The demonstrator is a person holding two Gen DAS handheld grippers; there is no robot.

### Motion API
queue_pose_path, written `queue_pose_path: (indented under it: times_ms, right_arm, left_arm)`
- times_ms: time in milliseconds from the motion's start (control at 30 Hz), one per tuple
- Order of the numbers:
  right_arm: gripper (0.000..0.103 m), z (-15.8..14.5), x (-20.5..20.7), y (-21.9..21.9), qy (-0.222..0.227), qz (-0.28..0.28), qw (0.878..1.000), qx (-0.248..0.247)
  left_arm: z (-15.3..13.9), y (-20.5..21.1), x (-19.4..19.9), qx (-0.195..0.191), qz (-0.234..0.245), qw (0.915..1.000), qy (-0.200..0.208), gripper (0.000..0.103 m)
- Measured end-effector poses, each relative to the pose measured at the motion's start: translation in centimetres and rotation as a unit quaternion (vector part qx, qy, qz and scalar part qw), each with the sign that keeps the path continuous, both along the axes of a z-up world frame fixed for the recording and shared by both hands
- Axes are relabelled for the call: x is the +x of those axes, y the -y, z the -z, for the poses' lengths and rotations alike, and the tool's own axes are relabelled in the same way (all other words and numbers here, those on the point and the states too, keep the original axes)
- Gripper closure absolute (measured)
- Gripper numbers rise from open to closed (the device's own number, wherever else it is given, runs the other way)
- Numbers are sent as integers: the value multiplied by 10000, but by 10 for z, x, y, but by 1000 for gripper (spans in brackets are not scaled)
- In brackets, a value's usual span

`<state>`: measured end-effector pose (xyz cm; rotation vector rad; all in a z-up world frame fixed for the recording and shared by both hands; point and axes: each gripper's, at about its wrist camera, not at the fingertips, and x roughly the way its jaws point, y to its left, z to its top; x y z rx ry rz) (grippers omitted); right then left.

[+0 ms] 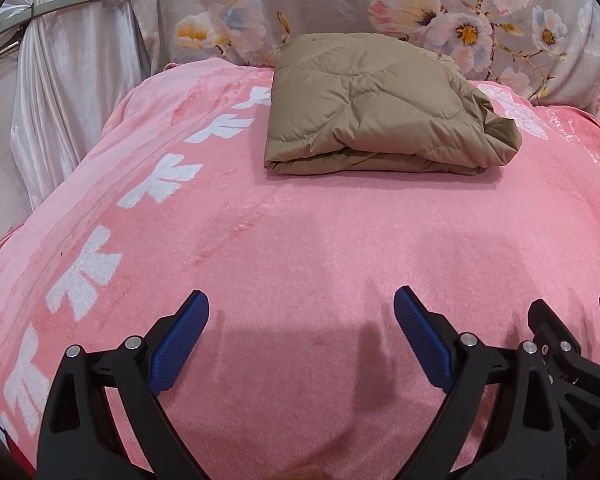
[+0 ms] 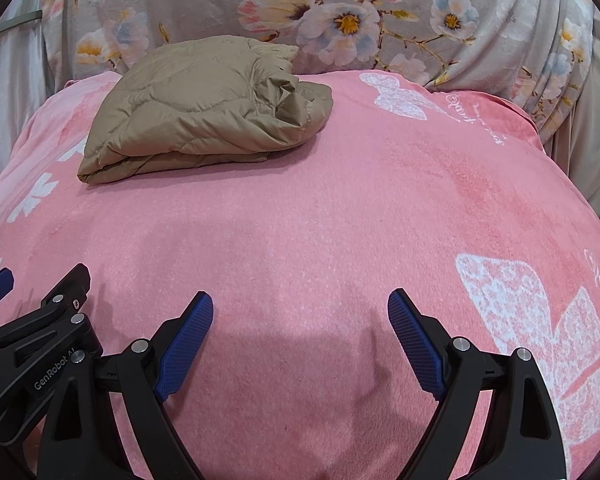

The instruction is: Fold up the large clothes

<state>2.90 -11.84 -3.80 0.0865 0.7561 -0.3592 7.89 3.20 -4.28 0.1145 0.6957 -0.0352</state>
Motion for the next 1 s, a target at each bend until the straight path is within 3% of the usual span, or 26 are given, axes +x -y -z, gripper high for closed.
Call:
queue_pose_path:
  times_ms: [733,1000]
  right_arm:
    - [16,-3,1,-1,37,15,10000,-28]
    - [16,-4,1,-3,43,28,10000,-45]
  left_arm:
    - [0,1,-1,6,-26,10000,38,12]
    - [-1,5,-3,-2,29,10000,68,17]
